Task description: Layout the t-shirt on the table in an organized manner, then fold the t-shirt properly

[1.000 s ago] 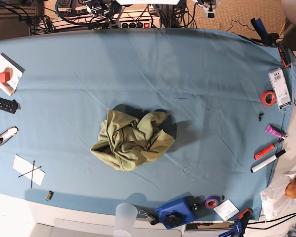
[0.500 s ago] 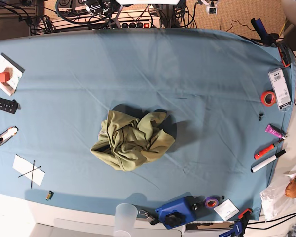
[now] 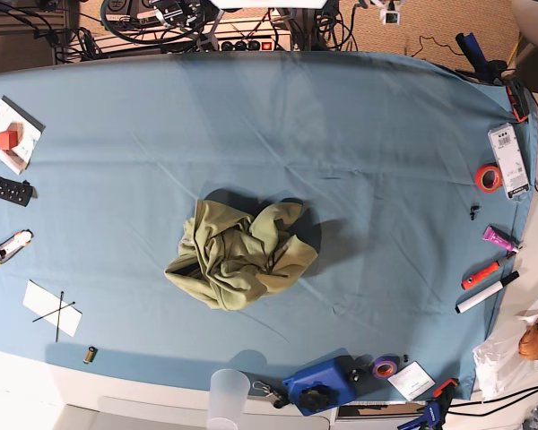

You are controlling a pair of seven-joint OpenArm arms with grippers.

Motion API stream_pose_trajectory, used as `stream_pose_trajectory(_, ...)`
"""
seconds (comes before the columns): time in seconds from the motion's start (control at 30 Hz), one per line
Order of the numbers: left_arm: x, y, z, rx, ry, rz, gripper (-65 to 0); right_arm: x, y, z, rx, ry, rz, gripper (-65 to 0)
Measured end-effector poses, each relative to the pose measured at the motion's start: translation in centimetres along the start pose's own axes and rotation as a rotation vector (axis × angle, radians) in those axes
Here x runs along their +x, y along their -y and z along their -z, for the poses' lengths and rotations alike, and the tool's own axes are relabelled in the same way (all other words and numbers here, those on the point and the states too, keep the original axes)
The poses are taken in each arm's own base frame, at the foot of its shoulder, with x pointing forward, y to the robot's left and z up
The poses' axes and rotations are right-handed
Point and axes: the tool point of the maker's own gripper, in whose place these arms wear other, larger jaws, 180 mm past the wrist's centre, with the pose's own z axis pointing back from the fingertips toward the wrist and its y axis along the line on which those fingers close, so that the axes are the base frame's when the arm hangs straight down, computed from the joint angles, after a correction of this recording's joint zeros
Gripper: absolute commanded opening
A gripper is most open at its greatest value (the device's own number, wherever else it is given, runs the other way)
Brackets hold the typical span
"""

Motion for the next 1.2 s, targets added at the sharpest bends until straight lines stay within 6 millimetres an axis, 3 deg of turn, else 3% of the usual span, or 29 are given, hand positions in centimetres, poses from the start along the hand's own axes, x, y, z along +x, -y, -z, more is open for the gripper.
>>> stream_pose_trajectory(0.3, -0.7, -3.6, -1.1, 0.066, 0.015, -0.052, -65.0, -3.5, 1.8, -0.6, -0.028, -0.04, -0.005, -65.0)
stream_pose_trajectory(0.57, -1.0, -4.7, -3.6, 0.018, 0.074, -0.089, -65.0, -5.9, 3.3, -2.7, -0.048, 0.003, -0.069, -65.0)
stream_pose_trajectory(0.8, -1.6, -6.9, -7.1, 0.056, 0.126, -0.098, -65.0, -8.7, 2.9, -5.1, -0.036, 0.018, -0.13, -65.0)
stream_pose_trajectory(1.2, 0.2, -9.0, -14.9, 0.068, 0.247, -0.037, -65.0, -9.4, 3.6, -10.6, -0.084, 0.104, -0.176, -65.0)
